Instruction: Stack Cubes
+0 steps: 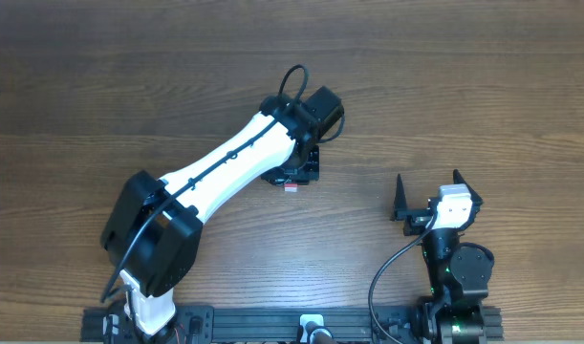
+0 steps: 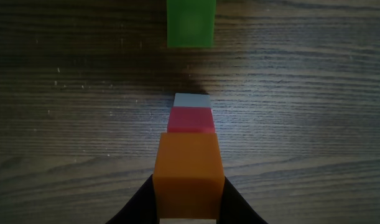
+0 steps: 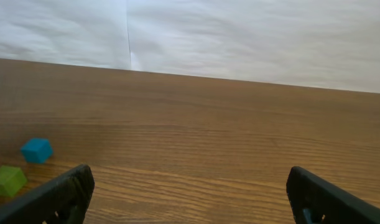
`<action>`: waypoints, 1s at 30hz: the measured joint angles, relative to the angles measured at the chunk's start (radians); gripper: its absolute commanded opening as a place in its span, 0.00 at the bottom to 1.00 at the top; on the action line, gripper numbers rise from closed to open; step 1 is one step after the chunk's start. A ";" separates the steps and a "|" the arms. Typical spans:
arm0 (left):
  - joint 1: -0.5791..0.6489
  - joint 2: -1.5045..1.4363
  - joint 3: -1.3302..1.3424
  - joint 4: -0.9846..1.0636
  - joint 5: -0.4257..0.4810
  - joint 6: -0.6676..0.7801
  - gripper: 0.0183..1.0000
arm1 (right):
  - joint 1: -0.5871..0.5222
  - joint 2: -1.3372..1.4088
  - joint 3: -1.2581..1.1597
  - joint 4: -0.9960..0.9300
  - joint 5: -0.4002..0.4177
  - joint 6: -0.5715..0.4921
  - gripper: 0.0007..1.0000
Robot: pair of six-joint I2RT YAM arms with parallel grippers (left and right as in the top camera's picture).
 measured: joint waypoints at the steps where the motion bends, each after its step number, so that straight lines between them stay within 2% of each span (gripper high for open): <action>1: 0.000 0.003 0.000 0.000 0.000 0.000 0.02 | 0.000 0.000 0.000 0.000 0.000 -0.001 0.99; 30: -0.002 0.030 0.000 0.012 0.000 0.000 0.02 | 0.000 0.000 0.000 0.000 0.000 0.000 0.99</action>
